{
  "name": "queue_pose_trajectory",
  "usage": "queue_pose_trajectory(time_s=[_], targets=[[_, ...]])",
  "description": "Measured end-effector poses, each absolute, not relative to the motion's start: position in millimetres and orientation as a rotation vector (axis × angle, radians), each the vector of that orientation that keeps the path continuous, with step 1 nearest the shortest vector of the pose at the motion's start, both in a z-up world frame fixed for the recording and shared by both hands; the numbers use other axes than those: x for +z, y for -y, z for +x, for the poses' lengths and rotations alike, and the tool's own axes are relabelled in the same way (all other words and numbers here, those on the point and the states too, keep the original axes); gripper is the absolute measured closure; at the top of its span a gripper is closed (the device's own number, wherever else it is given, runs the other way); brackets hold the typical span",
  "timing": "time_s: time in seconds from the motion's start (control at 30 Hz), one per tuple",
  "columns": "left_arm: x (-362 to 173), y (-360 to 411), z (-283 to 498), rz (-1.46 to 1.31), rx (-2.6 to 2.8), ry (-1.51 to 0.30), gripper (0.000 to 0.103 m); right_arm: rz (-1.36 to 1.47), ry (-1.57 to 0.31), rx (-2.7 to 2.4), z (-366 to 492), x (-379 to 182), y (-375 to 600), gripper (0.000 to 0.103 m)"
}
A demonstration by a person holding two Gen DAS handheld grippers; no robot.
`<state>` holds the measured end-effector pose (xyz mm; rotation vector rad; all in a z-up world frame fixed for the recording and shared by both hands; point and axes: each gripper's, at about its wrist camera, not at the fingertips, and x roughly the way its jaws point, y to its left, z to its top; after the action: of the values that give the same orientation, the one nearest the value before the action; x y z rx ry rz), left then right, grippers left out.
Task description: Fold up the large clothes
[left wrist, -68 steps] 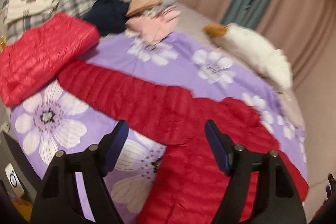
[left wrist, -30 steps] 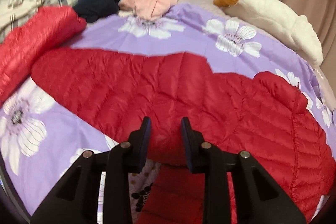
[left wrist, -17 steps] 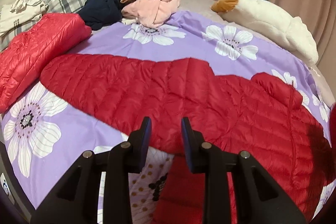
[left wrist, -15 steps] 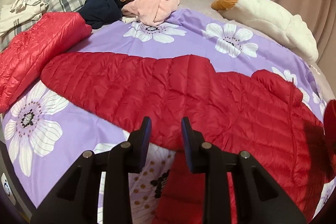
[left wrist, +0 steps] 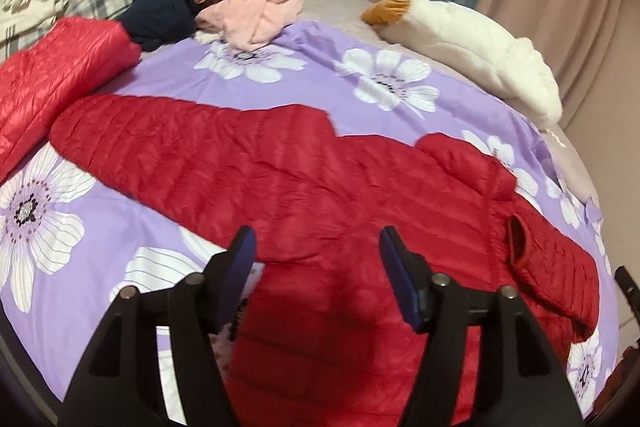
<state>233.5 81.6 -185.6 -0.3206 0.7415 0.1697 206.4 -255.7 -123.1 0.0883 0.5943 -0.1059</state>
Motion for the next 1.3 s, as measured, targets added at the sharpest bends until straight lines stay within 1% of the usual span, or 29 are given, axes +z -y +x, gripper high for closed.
queue_pose_trajectory(time_s=[0.17,0.5,0.8,0.83,0.87,0.9,0.93,1.0,1.03,1.2,1.3], targets=[[-187.4,-36.5,244.8,-0.322,0.039,-0.776,0.03,0.148,-0.608,-0.232,195.6,-127.9,315.7,0.023],[-213.8,82.8,284.7,-0.261,-0.091,-0.877,0.031,0.217,-0.66,-0.475,151.4,-153.6,419.3,0.023],[-237.9,129.2,318.7,-0.248,-0.086,-0.927,0.032,0.254,-0.702,-0.567,128.4,-177.4,466.8,0.023],[-237.5,129.9,319.7,-0.241,-0.078,-0.915,0.036,0.261,-0.705,-0.571,126.5,-179.1,470.7,0.023],[-237.2,131.9,321.9,-0.23,-0.064,-0.891,0.051,0.271,-0.707,-0.576,125.3,-181.8,474.4,0.023],[-237.3,133.4,324.2,-0.218,-0.046,-0.878,0.059,0.278,-0.707,-0.578,123.1,-183.1,477.9,0.023],[-238.6,135.9,328.1,-0.195,-0.016,-0.882,0.071,0.286,-0.709,-0.579,122.5,-184.6,479.8,0.023],[-242.1,141.1,332.9,-0.156,0.004,-0.889,0.078,0.306,-0.711,-0.584,118.4,-188.0,483.9,0.023],[-243.3,142.3,333.6,-0.14,0.011,-0.881,0.083,0.314,-0.712,-0.585,118.1,-189.3,484.9,0.023],[-233.3,127.4,327.3,-0.098,0.085,-0.833,0.088,0.327,-0.71,-0.565,116.3,-187.6,480.7,0.023],[-219.0,99.1,323.6,-0.11,0.159,-0.79,0.09,0.313,-0.697,-0.545,120.2,-182.1,470.9,0.023]])
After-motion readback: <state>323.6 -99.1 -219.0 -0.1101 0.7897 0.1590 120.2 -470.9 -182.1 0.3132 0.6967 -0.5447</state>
